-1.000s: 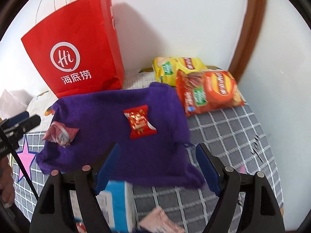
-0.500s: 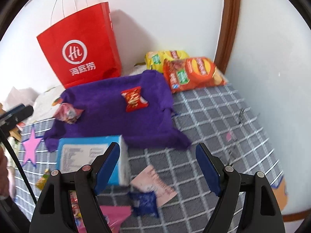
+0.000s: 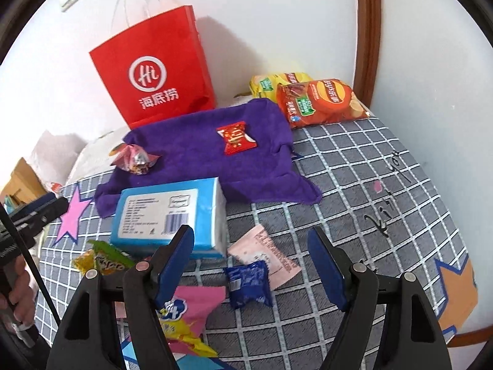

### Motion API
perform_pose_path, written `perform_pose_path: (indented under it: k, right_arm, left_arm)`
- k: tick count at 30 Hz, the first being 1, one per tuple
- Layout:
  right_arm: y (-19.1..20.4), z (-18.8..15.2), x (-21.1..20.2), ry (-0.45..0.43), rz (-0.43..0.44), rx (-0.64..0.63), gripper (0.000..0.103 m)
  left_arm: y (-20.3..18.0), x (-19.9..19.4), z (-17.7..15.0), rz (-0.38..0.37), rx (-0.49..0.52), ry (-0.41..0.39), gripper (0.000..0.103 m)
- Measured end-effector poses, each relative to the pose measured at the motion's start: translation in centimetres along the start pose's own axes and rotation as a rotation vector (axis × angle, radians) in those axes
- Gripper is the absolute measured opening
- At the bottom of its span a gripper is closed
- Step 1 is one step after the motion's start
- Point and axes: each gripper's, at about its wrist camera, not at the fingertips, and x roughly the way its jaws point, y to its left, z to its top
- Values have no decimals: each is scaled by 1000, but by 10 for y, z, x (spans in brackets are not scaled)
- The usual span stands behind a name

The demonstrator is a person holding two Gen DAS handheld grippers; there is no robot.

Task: Organize snacks
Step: 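Withdraw both tools from the towel back toward the remaining snacks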

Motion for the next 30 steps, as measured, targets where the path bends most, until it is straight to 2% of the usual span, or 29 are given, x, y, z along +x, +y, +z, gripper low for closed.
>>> perform_pose_path:
  k: [4,10,15,20,23,30]
  right_arm:
    - [-2,-12,-3,-12,18,-9,76]
    - [-1,-28,-6,-35,-47,-85,76]
    - [-13,-35,-4,-11,-12,-75,76]
    - [-27,-44,-5,-22,-36,-69,76]
    - [-38,-49,-1,-8,-29,-55,76]
    - [-37,-55,27,49,18,-69,76]
  left_arm:
    - [2,-4,-10,-1,-28,9,70]
    - [7,-9,-18,11,-68,2,70]
    - [14,-7,-29,25,-97,5,70]
    - [27,0,-34,34,-167,29,70]
    - [30,4,-35,18,-196,33,70]
    - [32,13,-39,54,-202,57,70]
